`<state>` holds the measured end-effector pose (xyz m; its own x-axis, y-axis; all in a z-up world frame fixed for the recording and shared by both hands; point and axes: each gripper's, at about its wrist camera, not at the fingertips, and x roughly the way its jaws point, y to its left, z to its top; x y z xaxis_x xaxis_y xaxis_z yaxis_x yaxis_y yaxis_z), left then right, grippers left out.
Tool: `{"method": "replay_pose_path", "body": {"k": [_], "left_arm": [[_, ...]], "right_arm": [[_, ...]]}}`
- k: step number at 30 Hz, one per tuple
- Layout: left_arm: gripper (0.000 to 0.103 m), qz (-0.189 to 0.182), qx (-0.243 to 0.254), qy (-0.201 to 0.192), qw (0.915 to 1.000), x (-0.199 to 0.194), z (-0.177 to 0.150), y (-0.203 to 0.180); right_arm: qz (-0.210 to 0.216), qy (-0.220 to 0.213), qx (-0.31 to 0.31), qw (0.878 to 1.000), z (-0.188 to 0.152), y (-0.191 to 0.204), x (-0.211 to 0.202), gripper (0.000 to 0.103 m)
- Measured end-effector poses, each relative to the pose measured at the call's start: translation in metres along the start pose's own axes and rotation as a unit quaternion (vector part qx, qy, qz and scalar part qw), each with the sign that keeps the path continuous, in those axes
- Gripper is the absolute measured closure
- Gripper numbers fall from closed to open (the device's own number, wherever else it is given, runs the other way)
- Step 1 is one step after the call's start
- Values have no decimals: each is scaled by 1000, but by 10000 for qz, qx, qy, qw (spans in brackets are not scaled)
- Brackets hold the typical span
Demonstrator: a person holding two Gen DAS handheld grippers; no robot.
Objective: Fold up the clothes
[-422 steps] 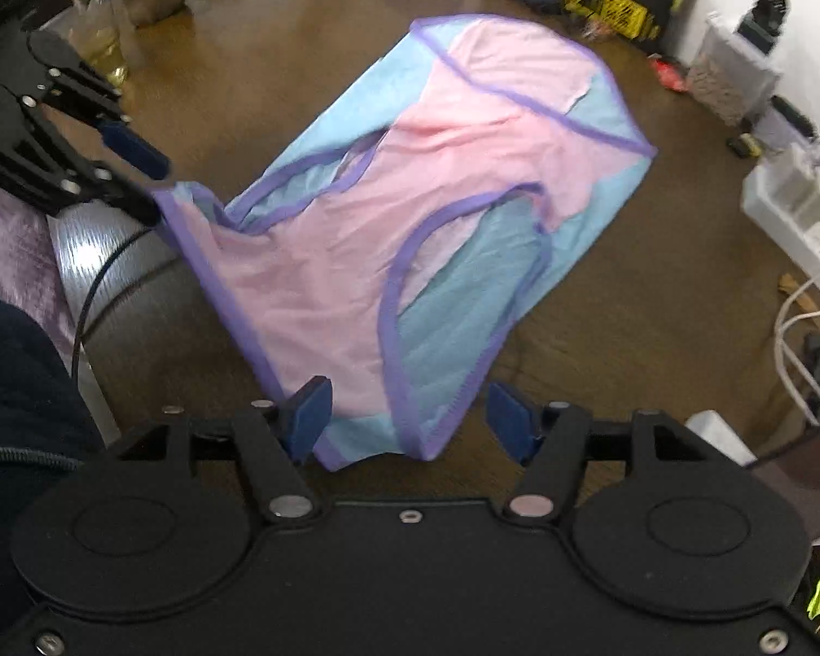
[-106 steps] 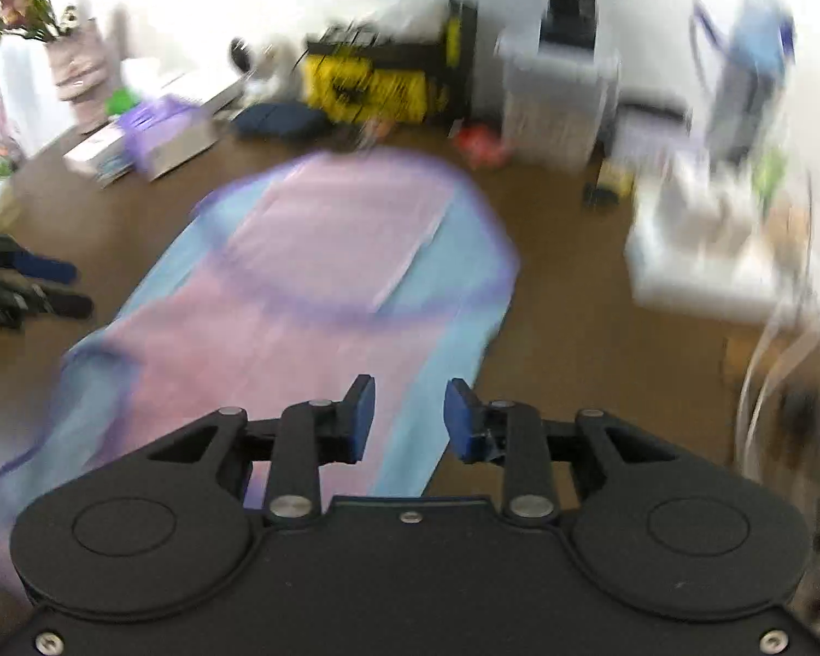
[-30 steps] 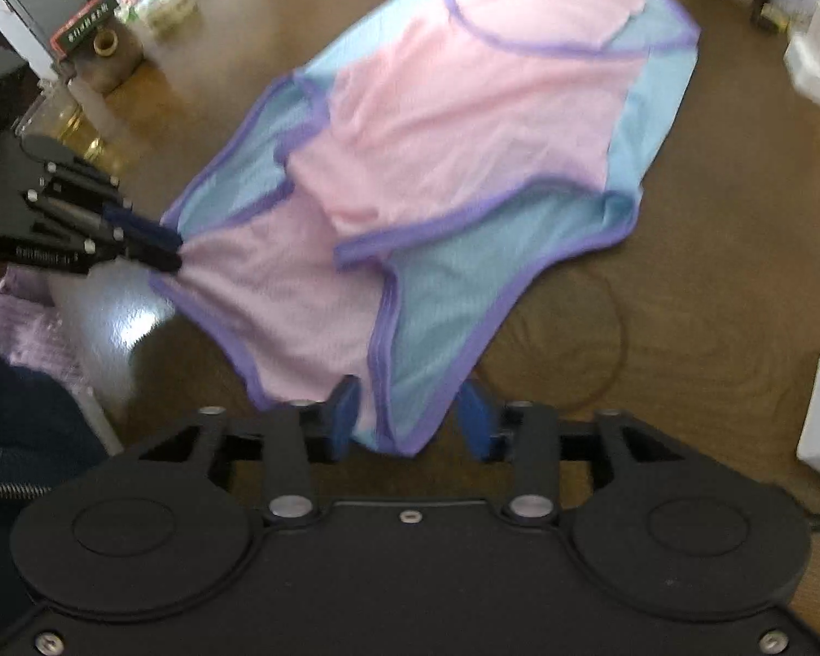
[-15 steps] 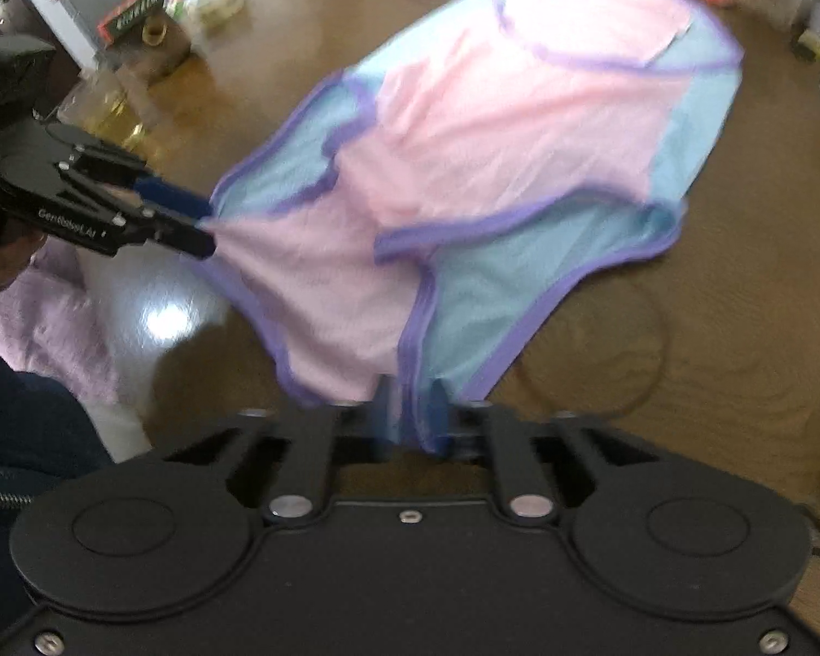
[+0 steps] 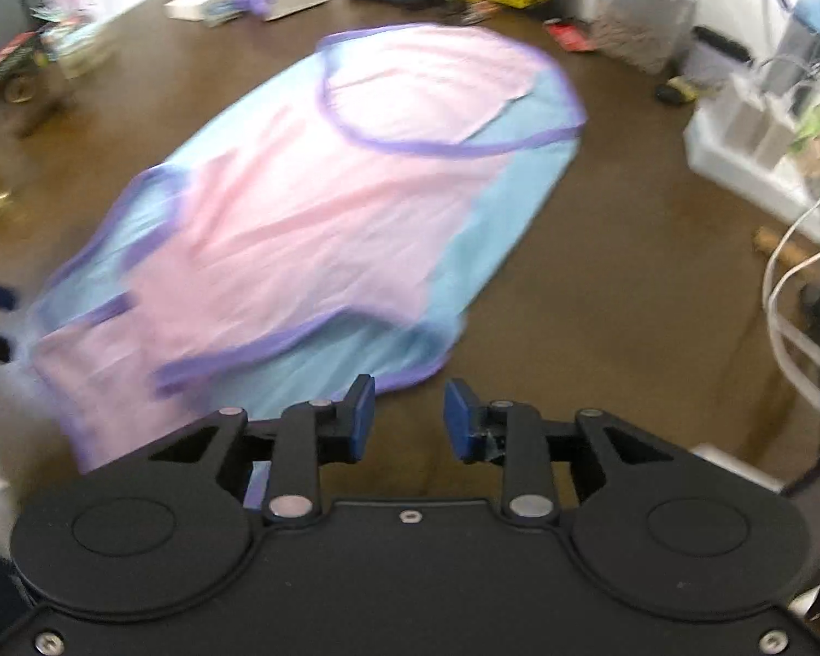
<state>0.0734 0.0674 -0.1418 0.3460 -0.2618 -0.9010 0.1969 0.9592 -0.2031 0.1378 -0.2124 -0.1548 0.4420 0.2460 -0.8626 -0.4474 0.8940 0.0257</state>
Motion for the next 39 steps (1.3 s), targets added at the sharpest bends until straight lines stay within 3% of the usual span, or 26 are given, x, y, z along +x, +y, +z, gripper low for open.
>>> {"method": "replay_pose_path", "body": {"k": [6,9,15,18,19,20,23,27,28,31,33,35,39], "left_arm": [[49,58,155,94,9998,5,-1,0],[49,46,188,166,9997,9,-1,1],[49,35,245,227,9994,15,2,2],[49,10,241,280,9993,18,2,3],[49,1,253,274,9993,19,2,3],[48,-8,265,269,9993,20,2,3],[48,-48,364,266,9990,21,3,0],[48,-97,489,283,9984,24,6,-3],[48,-103,518,293,9982,24,6,-4],[48,-83,571,330,9978,25,7,-5],[48,-81,521,331,9981,24,7,-3],[48,-88,454,326,9984,22,6,0],[48,-167,276,271,9991,21,9,5]], "right_arm": [[-50,-118,-925,9956,9,21,12,71],[-207,-201,-1746,9842,13,42,12,70],[-271,154,-2710,9621,24,56,33,71],[-56,359,-2867,9573,26,60,44,72],[-48,359,-2852,9578,28,60,46,79],[-40,359,-2837,9582,29,61,48,99],[0,221,-2581,9659,36,60,46,99],[350,77,-1661,9855,48,52,48,99],[379,148,-1578,9866,47,52,51,97],[416,364,-1391,9887,39,53,54,74],[340,91,-1236,9917,32,48,39,63],[261,-162,-1112,9933,24,45,23,38],[177,-287,-865,9957,10,32,4,36]]}}
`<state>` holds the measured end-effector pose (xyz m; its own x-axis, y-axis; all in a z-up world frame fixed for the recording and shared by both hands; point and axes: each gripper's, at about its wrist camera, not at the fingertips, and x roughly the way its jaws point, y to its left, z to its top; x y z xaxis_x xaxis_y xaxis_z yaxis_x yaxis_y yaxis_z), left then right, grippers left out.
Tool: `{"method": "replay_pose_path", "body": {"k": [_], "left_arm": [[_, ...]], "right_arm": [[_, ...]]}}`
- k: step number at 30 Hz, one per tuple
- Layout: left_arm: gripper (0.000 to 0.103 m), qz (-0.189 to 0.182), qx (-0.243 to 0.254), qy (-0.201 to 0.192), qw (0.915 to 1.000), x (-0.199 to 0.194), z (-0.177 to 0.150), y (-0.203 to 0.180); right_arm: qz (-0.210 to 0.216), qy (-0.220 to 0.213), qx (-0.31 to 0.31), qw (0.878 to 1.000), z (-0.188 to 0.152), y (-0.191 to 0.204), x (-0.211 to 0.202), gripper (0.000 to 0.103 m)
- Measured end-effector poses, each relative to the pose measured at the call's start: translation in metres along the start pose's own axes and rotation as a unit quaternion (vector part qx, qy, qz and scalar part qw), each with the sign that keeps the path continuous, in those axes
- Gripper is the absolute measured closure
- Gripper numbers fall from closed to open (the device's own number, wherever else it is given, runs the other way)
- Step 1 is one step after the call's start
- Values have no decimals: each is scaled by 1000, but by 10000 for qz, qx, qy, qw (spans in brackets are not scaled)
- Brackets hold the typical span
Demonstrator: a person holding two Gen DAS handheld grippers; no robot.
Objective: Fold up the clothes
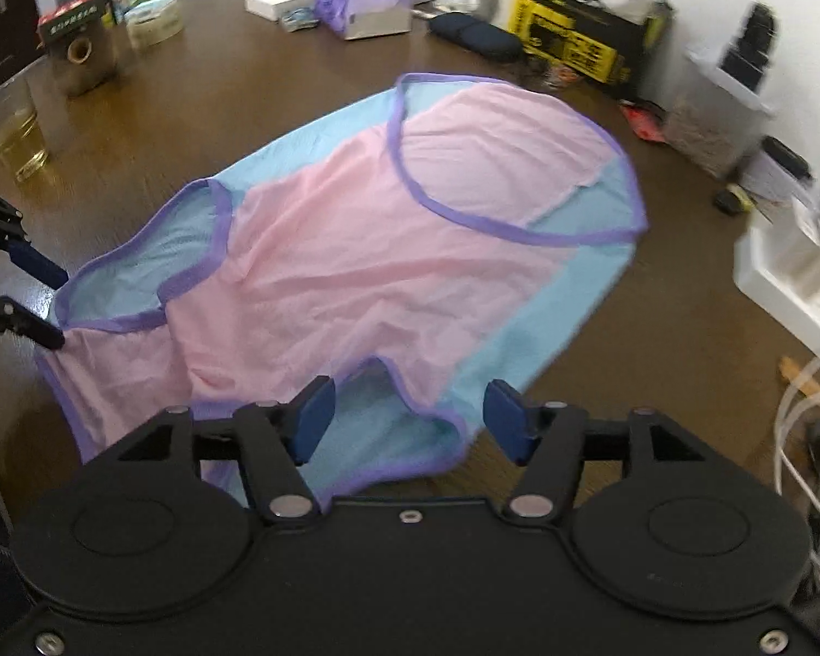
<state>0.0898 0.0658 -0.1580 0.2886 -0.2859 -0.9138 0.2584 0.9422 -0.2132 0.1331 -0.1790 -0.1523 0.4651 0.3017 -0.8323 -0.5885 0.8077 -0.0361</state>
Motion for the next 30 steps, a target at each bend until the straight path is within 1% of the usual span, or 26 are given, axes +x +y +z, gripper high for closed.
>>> {"method": "replay_pose_path", "body": {"k": [1,3,4,5,6,7,8,9,11,13,15,16,18,19,21,22,23,25,26,27,30], "left_arm": [[48,1,-30,23,10000,1,1,1],[48,-3,-10,35,10000,3,3,0],[48,-17,21,44,10000,3,4,-1],[48,-31,52,52,10000,3,4,-3],[48,-42,76,59,9999,3,5,-4],[48,-42,104,64,9999,4,4,-5],[48,-35,139,69,9999,4,4,-6],[48,-29,174,74,9998,5,3,-8],[48,-61,238,85,9997,6,2,-11],[48,-16,234,44,9997,4,-1,-12],[48,43,217,-8,9998,2,-3,-13],[48,45,146,-98,9998,-1,-5,-12],[48,14,-28,-233,9997,-7,-7,-8],[48,-4,-105,-277,9996,-9,-8,-7],[48,-53,-310,-348,9989,-10,-9,-3],[48,-58,-412,-357,9985,-10,-9,-2],[48,-58,-554,-365,9978,-8,-10,-1],[48,-58,-717,-396,9966,-6,-10,0],[48,-45,-762,-436,9961,-4,-10,-2],[48,-21,-755,-467,9961,-3,-10,-3],[51,276,-579,-508,9966,4,-4,-15]], "right_arm": [[-17,109,190,9998,-5,-5,2,36],[-3,304,514,9982,-13,-12,7,42],[49,414,729,9965,-18,-16,12,54],[103,485,873,9949,-21,-17,16,61],[132,537,967,9938,-24,-17,20,61],[120,527,962,9939,-25,-16,22,63],[106,476,928,9945,-26,-13,23,68],[135,425,893,9950,-26,-10,25,70],[272,390,734,9962,-26,-2,28,82],[451,372,467,9972,-24,7,29,82],[445,366,148,9982,-14,14,21,81],[392,275,57,9988,-8,15,14,77],[392,-41,-20,9992,11,10,-1,74],[397,-214,-36,9990,21,7,-7,70],[380,-522,-50,9979,42,3,-10,67],[365,-710,-78,9968,57,1,-10,64],[379,-913,-125,9950,81,-2,-2,60],[593,-1075,-108,9924,119,-6,23,56],[689,-1114,-120,9913,139,-9,39,52],[735,-1039,-163,9917,157,-11,61,51],[710,-660,-212,9951,192,-12,116,49]]}}
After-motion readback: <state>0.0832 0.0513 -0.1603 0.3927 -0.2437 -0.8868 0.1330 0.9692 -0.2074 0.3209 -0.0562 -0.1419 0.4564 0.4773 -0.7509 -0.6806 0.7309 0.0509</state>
